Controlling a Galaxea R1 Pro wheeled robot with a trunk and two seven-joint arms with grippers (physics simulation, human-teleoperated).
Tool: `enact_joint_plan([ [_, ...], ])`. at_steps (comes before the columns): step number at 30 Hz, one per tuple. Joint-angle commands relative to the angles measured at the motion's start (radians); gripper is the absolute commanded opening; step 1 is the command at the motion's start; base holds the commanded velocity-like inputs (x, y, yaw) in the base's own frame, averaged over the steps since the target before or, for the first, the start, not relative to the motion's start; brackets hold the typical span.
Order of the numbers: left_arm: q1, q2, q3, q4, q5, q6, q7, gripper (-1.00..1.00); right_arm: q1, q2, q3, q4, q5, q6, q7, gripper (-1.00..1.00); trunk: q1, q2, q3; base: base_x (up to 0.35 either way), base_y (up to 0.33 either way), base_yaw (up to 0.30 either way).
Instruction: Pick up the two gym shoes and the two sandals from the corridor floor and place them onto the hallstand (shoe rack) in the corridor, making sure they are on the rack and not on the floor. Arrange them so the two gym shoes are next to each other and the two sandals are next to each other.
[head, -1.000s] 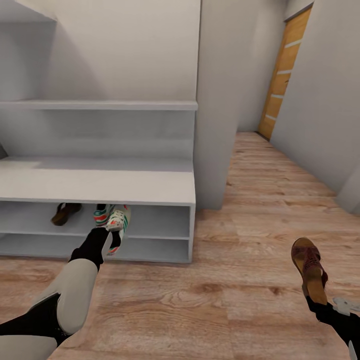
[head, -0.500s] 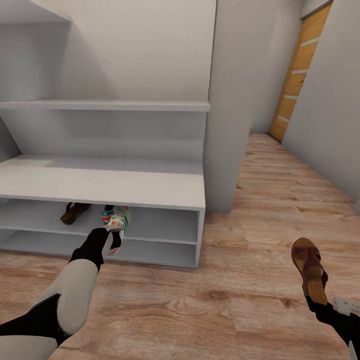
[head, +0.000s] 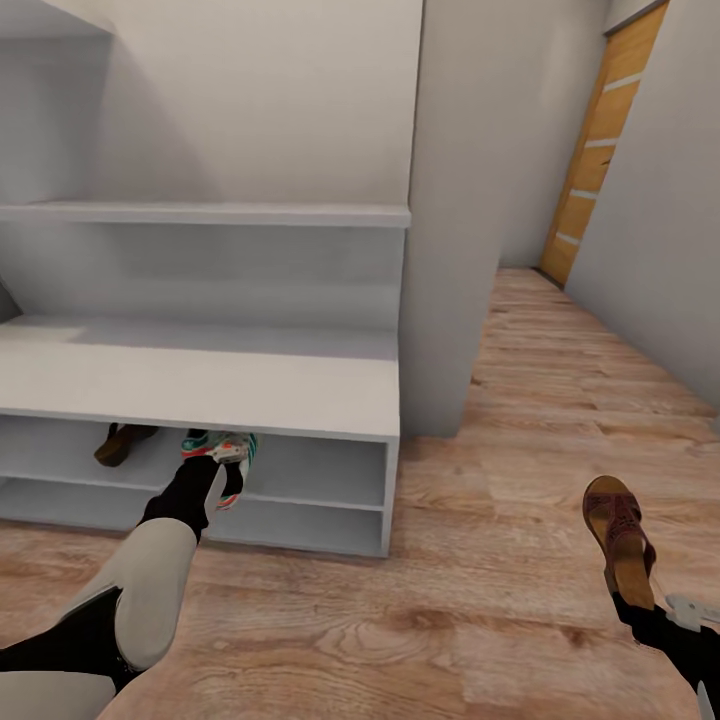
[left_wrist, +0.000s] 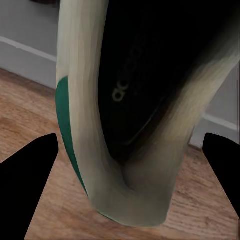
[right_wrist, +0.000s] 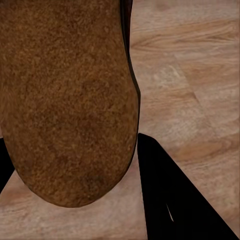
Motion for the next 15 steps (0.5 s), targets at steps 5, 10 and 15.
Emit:
enact_joint_plan([
  [5,-0.001,-0.001,0.006,-0.002,0.0,0.003,0.001,-1.0,0.0,0.001,-0.004,-0.002,0.006,0.005,0.008,-1.0,0.0,0.0,-0.001,0.043,-0.028,0.0],
  [10,-0.001,0.0,0.006,-0.002,0.0,0.003,0.0,-1.0,0.0,0.001,-0.004,-0.002,0.006,0.005,0.008,-1.0,0.0,0.0,-0.001,0.06,-0.002,0.0],
  [15,0.0,0.0,0.006,-0.008,0.0,0.003,0.0,-1.0,-0.001,0.001,-0.004,-0.002,0.006,0.005,0.008,-1.0,0.0,0.0,-0.001,0.021,0.0,0.0],
])
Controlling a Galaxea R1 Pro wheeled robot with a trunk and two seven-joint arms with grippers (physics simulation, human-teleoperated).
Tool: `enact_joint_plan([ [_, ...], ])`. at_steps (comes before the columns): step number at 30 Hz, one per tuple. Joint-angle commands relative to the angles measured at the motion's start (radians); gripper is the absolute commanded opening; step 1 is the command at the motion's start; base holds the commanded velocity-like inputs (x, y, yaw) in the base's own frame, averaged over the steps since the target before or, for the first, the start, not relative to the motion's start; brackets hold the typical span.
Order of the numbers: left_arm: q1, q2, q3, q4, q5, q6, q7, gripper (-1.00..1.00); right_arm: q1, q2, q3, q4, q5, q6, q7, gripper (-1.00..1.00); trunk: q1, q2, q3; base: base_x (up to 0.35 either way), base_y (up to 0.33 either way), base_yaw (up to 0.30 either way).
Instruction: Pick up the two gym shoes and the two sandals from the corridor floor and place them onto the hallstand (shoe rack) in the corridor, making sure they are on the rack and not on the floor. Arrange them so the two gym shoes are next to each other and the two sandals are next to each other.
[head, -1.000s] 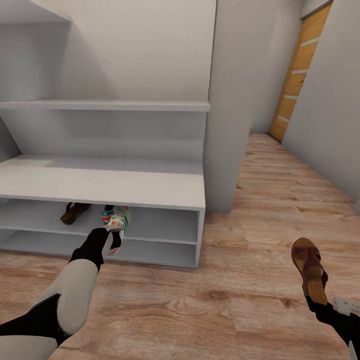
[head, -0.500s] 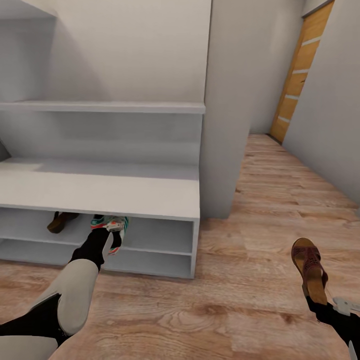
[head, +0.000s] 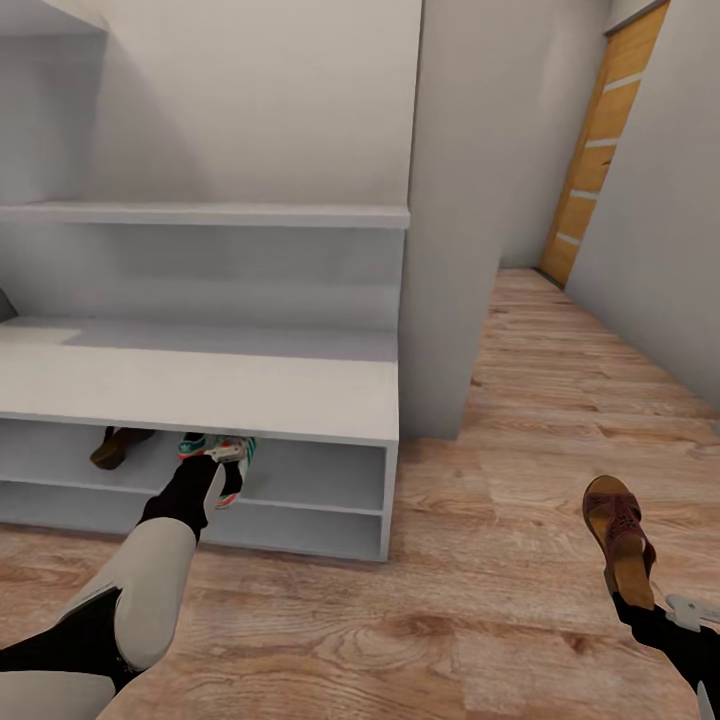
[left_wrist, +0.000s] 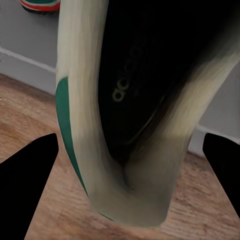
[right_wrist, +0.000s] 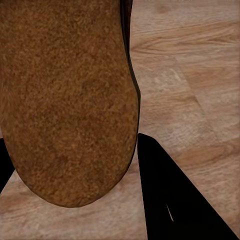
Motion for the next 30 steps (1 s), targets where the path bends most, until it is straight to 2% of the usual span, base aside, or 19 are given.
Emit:
enact_joint_plan([
  [1,0.0,-0.001,0.005,-0.007,0.0,0.003,0.001,-1.0,-0.001,0.001,-0.004,-0.002,0.006,0.006,0.008,-1.0,0.0,0.0,-0.001,0.005,0.0,0.0],
  [4,0.0,-0.002,0.005,-0.011,0.001,0.003,0.001,-1.0,-0.001,0.001,-0.004,-0.002,0.006,0.006,0.008,-1.0,0.0,0.0,-0.001,0.003,0.0,0.0],
  [8,0.0,-0.003,0.005,-0.016,0.002,0.003,0.001,-1.0,-0.001,0.001,-0.004,-0.002,0.006,0.007,0.008,-1.0,0.002,-0.001,-0.02,0.0,0.0,0.0],
  [21,0.001,-0.003,0.006,-0.015,0.002,0.003,0.001,-1.0,-0.001,0.001,-0.004,-0.002,0.006,0.007,0.008,-1.0,0.002,-0.001,-0.03,0.0,0.0,0.0],
  [24,0.001,-0.003,0.006,-0.015,0.002,0.003,0.001,-1.0,-0.001,0.001,-0.003,-0.002,0.006,0.007,0.008,-1.0,0.003,-0.002,-0.042,0.0,0.0,0.0],
  [30,0.001,-0.003,0.006,-0.015,0.002,0.003,0.0,-1.0,-0.001,0.001,-0.004,-0.002,0.006,0.007,0.008,-1.0,0.003,-0.002,-0.047,0.0,0.0,0.0],
])
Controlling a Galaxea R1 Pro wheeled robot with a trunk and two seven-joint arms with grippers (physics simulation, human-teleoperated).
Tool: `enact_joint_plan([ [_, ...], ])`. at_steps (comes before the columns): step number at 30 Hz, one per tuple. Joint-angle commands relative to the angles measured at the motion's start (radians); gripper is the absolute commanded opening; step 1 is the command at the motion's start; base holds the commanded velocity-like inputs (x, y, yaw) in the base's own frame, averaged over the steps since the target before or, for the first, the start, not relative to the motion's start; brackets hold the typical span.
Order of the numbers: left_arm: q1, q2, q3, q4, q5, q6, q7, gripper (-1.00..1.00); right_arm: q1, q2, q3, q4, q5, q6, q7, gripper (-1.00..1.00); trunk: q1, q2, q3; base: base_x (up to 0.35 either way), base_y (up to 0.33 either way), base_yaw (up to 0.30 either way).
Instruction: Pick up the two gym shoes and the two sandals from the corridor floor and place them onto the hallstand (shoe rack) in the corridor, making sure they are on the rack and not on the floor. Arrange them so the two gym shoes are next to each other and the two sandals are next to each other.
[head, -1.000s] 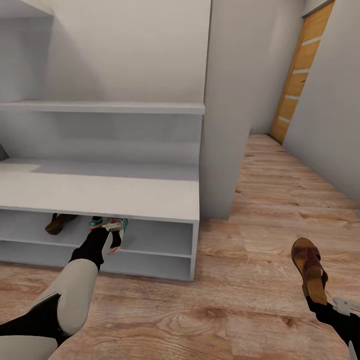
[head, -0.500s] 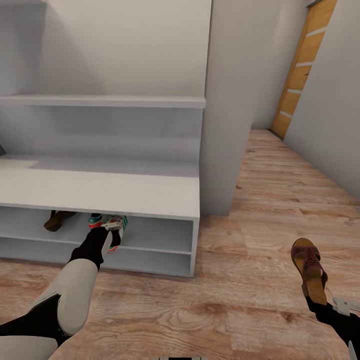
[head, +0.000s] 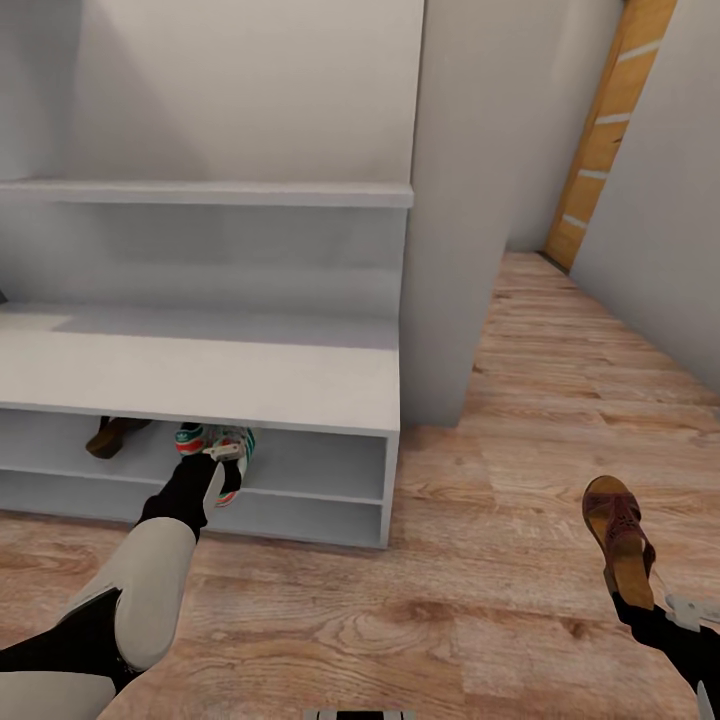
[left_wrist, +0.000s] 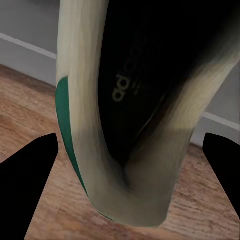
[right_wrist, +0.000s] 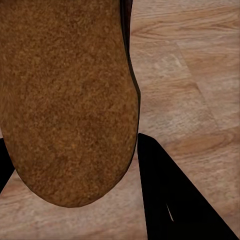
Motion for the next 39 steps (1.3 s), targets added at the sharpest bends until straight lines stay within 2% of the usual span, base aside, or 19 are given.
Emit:
enact_joint_plan([
  [1,-0.001,-0.001,0.005,-0.001,0.0,0.003,0.001,-1.0,-0.001,0.0,-0.004,-0.002,0.006,0.005,0.008,-1.0,0.0,0.0,-0.001,0.0,0.0,0.0],
  [39,-0.001,0.0,0.006,-0.001,-0.001,0.003,0.0,-1.0,0.001,0.0,-0.004,0.0,0.008,0.004,0.009,-1.0,0.0,0.0,-0.002,0.072,0.011,0.0],
])
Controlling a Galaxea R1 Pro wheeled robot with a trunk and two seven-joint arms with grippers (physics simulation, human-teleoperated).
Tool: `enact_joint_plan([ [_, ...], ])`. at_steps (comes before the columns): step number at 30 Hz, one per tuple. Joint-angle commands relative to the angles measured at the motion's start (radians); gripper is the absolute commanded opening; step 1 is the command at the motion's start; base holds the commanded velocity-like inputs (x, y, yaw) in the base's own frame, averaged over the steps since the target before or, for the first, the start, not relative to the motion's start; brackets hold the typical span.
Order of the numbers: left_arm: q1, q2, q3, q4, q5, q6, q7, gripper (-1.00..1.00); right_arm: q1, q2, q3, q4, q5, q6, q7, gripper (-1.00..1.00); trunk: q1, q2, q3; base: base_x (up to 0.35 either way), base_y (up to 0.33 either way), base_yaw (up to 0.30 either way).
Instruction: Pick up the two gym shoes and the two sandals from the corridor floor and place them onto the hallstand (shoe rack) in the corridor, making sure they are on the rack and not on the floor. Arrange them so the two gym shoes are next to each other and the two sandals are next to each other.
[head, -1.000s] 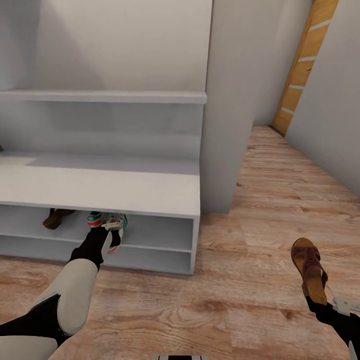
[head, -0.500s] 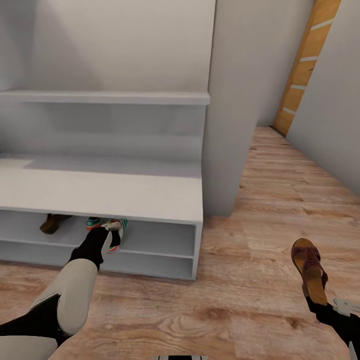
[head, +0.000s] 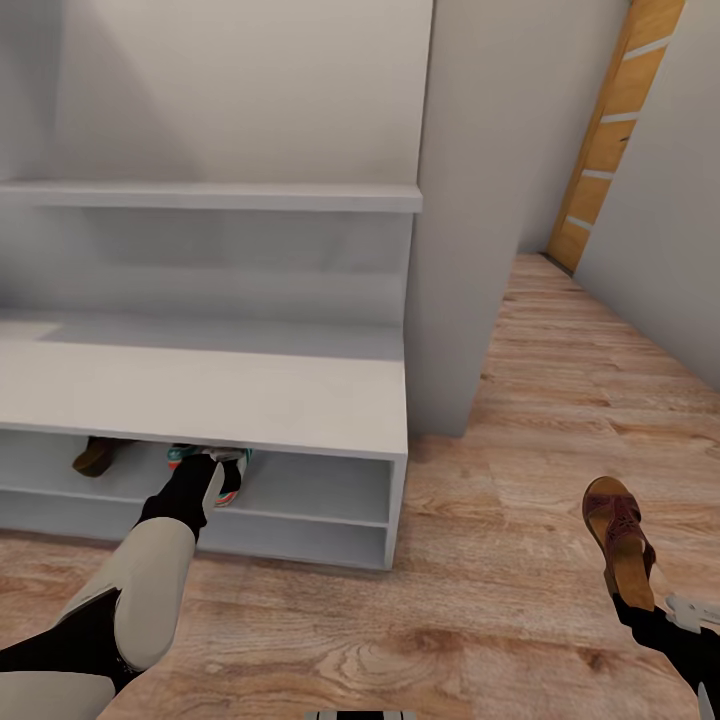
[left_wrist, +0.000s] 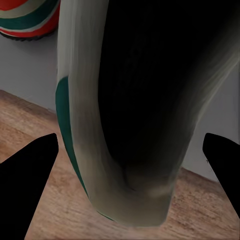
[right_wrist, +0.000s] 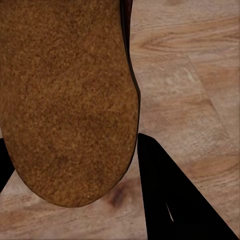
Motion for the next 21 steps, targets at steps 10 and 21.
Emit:
enact_joint_plan([
  [10,-0.001,-0.001,0.006,-0.001,0.0,0.003,0.001,-1.0,-0.001,0.001,-0.004,-0.002,0.006,0.005,0.008,-1.0,0.0,0.0,-0.001,0.015,0.0,0.0],
  [21,-0.001,0.0,0.007,-0.001,0.0,0.003,0.001,-1.0,0.0,0.001,-0.004,-0.002,0.006,0.005,0.008,-1.0,0.0,0.0,-0.001,0.04,0.022,0.0],
])
